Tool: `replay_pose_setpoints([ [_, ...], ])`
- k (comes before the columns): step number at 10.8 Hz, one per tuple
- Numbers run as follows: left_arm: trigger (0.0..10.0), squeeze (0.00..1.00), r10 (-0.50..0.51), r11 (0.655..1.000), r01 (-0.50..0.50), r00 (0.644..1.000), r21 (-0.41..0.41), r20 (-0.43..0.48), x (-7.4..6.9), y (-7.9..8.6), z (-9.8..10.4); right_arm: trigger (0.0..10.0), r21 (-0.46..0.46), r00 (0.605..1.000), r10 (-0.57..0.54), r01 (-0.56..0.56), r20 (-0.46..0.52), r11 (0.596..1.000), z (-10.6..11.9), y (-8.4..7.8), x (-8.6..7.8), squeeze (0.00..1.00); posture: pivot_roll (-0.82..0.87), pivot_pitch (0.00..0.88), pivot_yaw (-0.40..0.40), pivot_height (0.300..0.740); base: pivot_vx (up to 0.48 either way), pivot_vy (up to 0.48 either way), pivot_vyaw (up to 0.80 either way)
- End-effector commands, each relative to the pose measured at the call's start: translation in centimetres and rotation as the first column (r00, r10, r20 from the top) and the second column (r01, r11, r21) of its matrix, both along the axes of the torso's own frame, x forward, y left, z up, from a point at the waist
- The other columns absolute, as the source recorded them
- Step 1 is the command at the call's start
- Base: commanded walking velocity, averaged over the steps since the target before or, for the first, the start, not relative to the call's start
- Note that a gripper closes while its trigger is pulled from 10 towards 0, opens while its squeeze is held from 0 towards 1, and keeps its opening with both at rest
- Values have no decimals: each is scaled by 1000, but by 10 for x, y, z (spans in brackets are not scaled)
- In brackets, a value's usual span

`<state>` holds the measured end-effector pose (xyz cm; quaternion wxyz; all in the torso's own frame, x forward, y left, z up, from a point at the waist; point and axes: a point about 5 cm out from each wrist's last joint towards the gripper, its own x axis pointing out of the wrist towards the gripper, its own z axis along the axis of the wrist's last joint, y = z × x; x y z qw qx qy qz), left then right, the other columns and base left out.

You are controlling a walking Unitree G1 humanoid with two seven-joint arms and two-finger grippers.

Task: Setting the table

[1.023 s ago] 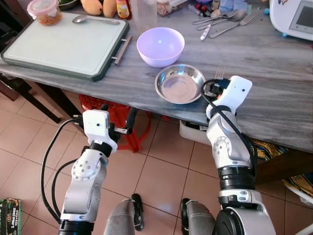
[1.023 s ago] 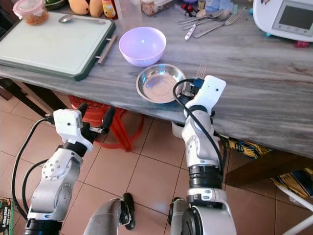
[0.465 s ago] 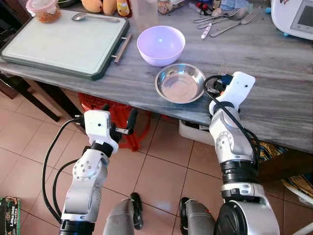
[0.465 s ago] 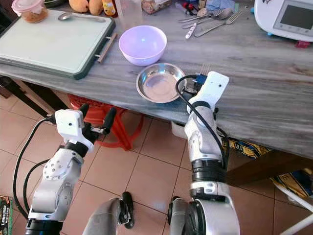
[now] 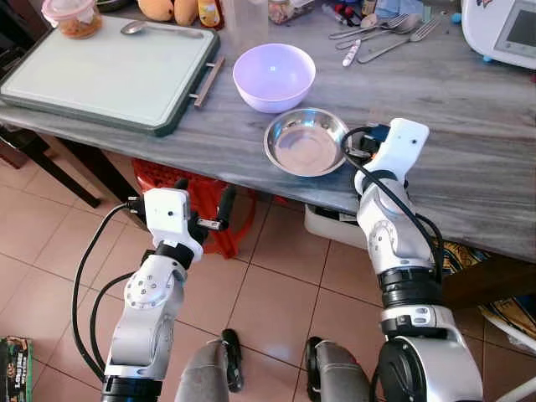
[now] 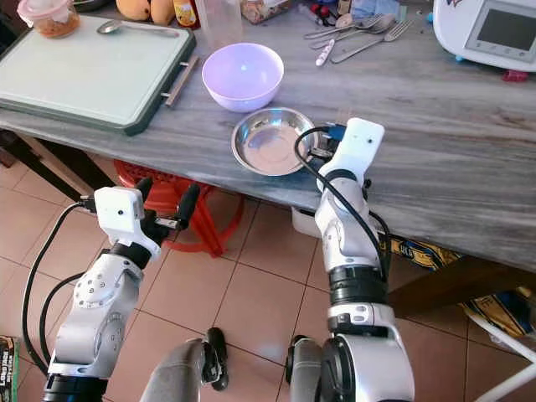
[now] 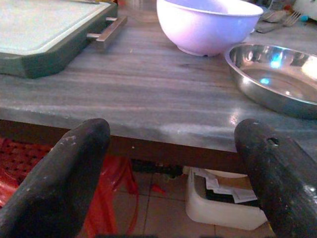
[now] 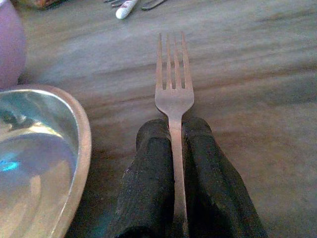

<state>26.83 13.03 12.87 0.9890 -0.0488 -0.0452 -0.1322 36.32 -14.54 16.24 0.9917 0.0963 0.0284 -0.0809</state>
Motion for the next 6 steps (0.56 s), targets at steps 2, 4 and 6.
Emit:
replay_pose_setpoints([
  [2, 10000, 0, 5, 1000, -5, 1000, 6, 0, -1, 1, 0, 10000, -11, 983, -11, 9, -183, 1000, -42, -3, -10, 0, -21, 270, 66, 740, 0, 0, 0],
  [4, 10000, 0, 3, 1000, -3, 1000, 5, 1, -1, 0, 1, 10000, -22, 976, -41, 37, -215, 999, -48, -8, -13, 0, -22, 267, 65, 740, 0, 0, 0],
  [6, 10000, 0, 3, 1000, -3, 1000, 6, 4, 0, 0, 1, 10000, -31, 975, -76, 71, -211, 997, -47, -13, -14, 0, -23, 264, 65, 740, 0, 0, 0],
])
